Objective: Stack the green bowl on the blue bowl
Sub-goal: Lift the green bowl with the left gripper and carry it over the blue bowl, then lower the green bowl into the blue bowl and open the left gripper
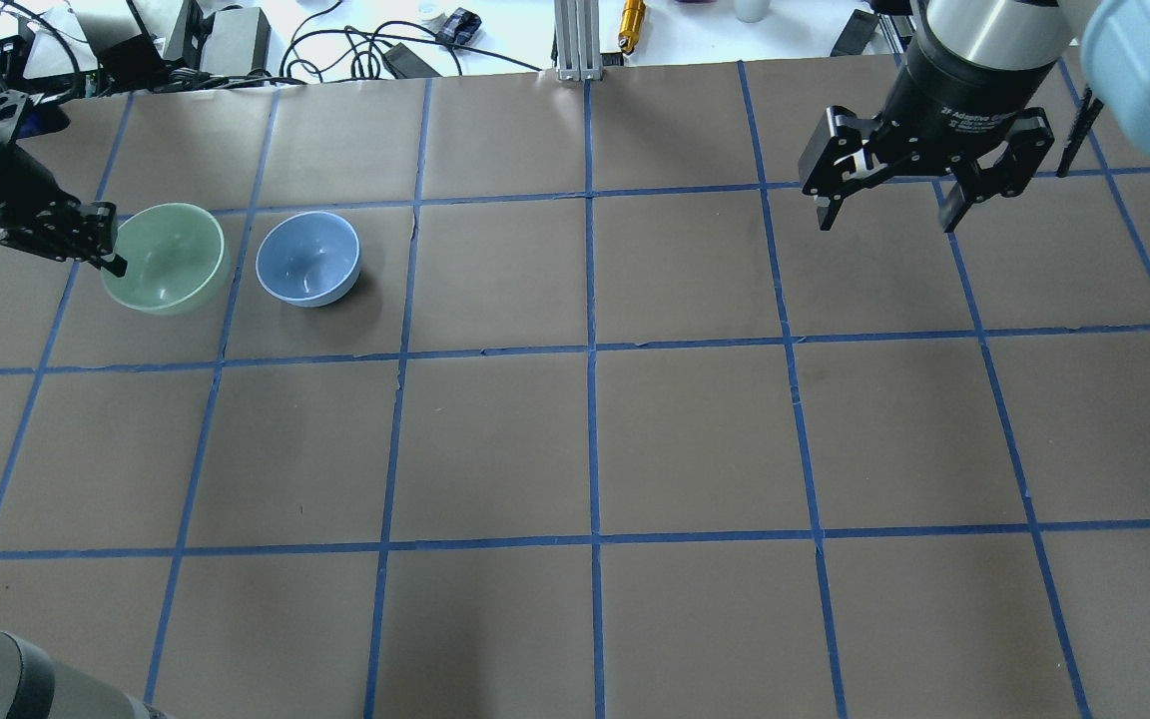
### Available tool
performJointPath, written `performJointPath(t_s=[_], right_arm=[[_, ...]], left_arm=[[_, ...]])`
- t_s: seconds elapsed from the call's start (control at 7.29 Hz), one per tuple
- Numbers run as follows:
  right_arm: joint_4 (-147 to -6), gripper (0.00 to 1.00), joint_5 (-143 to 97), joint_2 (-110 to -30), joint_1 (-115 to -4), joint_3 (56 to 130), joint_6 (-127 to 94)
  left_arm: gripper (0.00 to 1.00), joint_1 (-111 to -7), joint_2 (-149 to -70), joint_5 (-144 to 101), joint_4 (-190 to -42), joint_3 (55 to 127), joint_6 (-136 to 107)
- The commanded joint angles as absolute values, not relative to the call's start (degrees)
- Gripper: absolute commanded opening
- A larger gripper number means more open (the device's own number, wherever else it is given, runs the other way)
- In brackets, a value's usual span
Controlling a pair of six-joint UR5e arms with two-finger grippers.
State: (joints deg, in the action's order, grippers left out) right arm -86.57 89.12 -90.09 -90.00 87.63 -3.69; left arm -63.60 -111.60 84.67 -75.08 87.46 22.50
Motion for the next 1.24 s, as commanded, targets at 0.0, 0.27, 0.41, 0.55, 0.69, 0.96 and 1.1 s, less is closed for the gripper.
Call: performJointPath(t_s=[0.0,0.27,0.41,0.55,0.69,0.96,1.1], right_arm=[[-86.57,1.0,89.12,-90.09,-90.0,87.63,-3.69],[-86.57,1.0,89.12,-90.09,-90.0,87.63,-3.69],[-86.57,1.0,89.12,-90.09,-90.0,87.63,-3.69],[-86.57,1.0,89.12,-90.09,-90.0,87.63,-3.69],[-86.57,1.0,89.12,-90.09,-90.0,87.63,-3.69],[-86.57,1.0,89.12,-90.09,-90.0,87.63,-3.69],[-86.57,1.0,89.12,-90.09,-90.0,87.63,-3.69]], left_arm=[[0.0,-71.95,-115.47,84.38,-70.18,85.43,9.54],[0.0,-72.6,-117.41,84.46,-69.26,85.43,9.58],[0.0,-72.6,-118.38,84.46,-69.08,85.43,9.67],[0.0,-72.68,-119.0,84.38,-67.95,85.95,9.32],[0.3,-72.6,-119.26,84.38,-66.9,85.96,9.4],[1.0,-72.68,-118.22,84.38,-67.14,85.87,9.32],[1.0,-74.51,-115.78,84.72,-69.24,85.43,8.71]])
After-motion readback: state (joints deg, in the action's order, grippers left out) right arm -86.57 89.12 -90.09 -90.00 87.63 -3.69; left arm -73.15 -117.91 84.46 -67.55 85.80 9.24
